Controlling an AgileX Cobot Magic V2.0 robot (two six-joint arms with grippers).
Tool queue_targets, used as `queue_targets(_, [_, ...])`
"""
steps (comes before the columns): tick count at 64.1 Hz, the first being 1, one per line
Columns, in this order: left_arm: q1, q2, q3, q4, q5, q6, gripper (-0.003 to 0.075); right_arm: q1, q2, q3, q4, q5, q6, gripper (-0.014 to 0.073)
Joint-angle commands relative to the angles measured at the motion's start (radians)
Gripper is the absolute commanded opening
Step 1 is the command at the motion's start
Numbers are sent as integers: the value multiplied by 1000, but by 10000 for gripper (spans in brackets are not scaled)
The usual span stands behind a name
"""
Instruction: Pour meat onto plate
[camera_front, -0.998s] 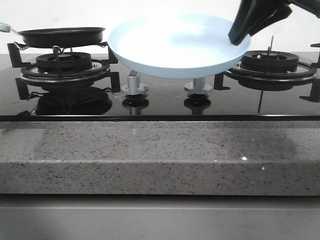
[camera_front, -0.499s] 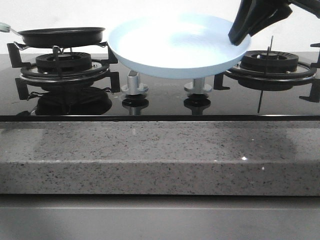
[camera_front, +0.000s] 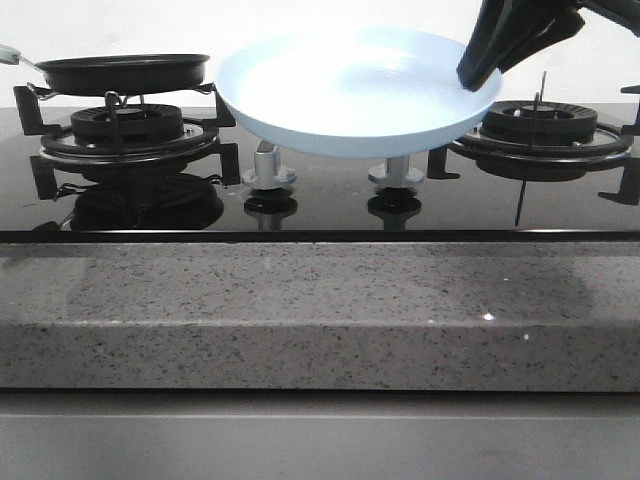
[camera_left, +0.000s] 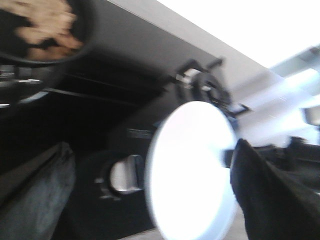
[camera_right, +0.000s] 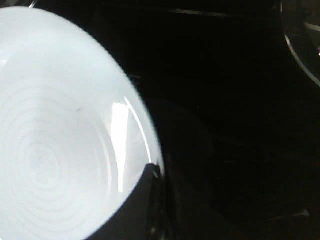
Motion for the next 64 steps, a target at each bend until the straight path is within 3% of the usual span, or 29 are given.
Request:
queue_targets(1, [48,58,-120,-131,92,26,617,4,-37,-25,32,-37,-8,-53])
queue_targets(26, [377,202,-201,-154,161,26,617,4,-37,-25,32,-36,-8,-53])
queue_targets(64, [392,443,-320,-152,155,26,617,4,-37,-25,32,-36,-8,-53])
